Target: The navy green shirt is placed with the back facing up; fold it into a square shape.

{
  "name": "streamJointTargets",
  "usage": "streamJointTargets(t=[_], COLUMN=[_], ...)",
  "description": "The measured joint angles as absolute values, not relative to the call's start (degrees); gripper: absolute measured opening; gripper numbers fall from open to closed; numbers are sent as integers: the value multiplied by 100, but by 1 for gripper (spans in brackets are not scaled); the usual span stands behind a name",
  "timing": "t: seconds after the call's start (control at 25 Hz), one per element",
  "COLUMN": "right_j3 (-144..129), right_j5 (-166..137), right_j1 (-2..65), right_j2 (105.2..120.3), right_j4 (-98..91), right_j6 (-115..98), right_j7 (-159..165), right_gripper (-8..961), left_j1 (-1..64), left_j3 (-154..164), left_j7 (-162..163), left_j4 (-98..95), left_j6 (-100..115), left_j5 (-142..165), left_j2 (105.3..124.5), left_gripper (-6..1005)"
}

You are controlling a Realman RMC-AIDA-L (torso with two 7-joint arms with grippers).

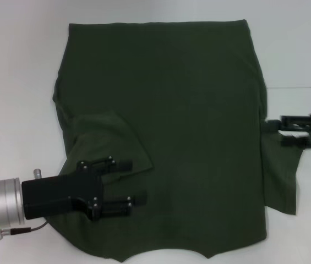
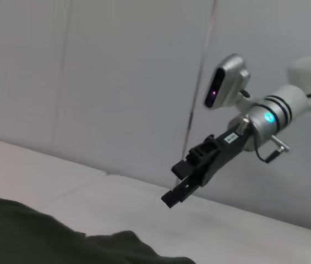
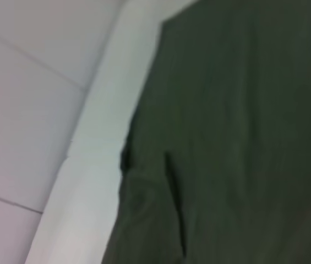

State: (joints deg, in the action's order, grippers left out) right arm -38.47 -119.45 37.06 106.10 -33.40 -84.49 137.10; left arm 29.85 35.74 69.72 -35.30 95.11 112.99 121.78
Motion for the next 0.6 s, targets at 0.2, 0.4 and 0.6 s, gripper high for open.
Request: streamJointTargets(t=[0.2,0.4,0.6], right_j3=[-3449,-3357,-3335], right_j5=[-12508,-12998,-13439], right_j1=[3512,3416,3458], right_j2=[10501,10458,10455], right_j4=[-3328,-3342,-3320], right_j6=[-8727,-8769,-8599], right_j7=[14313,14686,14831], right_gripper=[924,925,925], left_j1=[3005,3014,3017], left_j3=[3460,3290,3249], left_j7=[6962,6890,6744], left_j4=[-3632,-3660,-3637], left_j6=[9608,9618,9620], left_j5=[11517,11554,11545], left_j2=[12141,12116,12111], left_gripper=[816,817,817])
